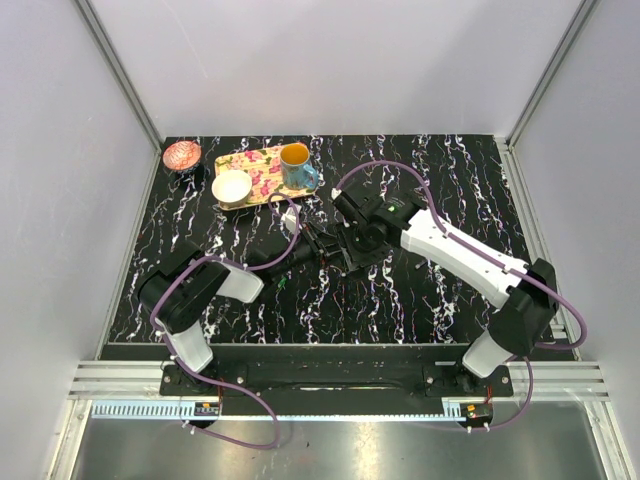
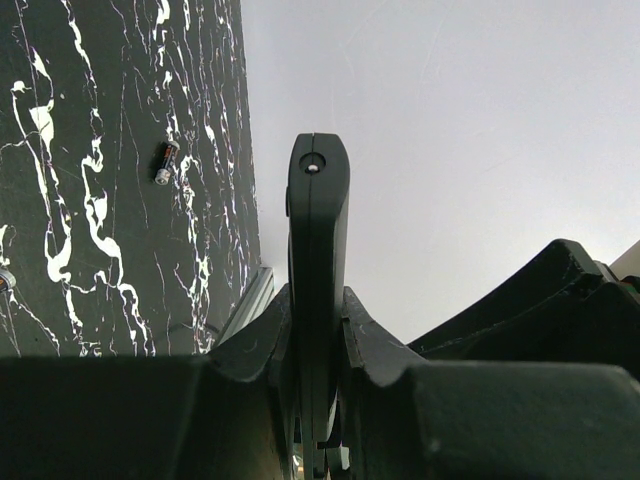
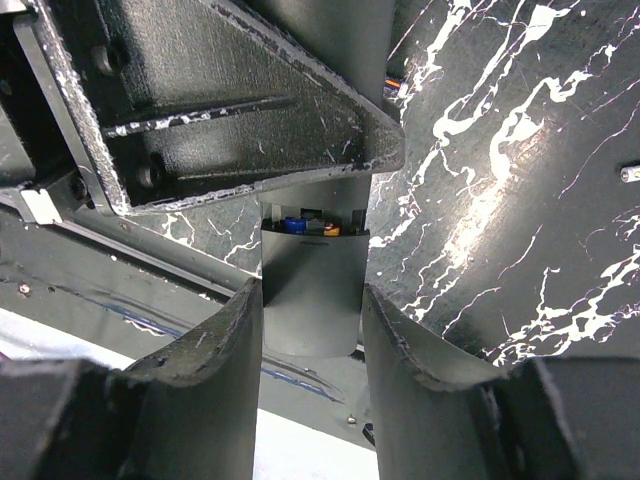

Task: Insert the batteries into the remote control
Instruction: Load the battery cover into the remote control.

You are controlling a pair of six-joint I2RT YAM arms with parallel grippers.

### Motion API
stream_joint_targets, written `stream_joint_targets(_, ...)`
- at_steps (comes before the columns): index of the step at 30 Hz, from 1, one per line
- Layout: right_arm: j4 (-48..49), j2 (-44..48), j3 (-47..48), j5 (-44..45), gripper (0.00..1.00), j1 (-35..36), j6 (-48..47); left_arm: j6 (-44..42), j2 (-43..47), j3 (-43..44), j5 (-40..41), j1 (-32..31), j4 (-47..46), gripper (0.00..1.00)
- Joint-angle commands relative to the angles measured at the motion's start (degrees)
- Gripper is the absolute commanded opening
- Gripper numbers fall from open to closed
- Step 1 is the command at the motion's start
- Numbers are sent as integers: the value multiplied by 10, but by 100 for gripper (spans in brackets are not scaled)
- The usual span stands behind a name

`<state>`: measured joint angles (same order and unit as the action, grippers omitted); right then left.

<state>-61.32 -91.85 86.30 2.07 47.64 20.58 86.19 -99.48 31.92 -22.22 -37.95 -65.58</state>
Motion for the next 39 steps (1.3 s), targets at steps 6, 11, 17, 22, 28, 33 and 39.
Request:
stream_joint_targets(6, 10, -10, 11, 21, 0, 8, -1, 8, 10, 23, 12, -7, -30, 0)
stream_joint_targets(11, 11, -15, 8, 24, 0, 8, -5, 16, 7, 20, 10, -8, -42, 0)
stream_joint_targets(17, 12, -12, 3, 26, 7, 8, -5, 20, 4, 19, 9, -8, -49, 0)
stream_joint_targets(22, 11, -10, 4, 30, 11, 8, -6, 21, 3, 19, 9, -8, -50, 0)
stream_joint_targets(28, 12, -10, 7, 35, 25, 8, -5, 21, 3, 19, 8, -8, -47, 0)
stream_joint_targets(33, 10, -7, 10, 38, 34, 8, -5, 20, 3, 19, 9, -8, -46, 0)
stream_joint_targets(39, 10, -6, 12, 38, 42, 8, -5, 20, 1, 19, 8, -8, -47, 0)
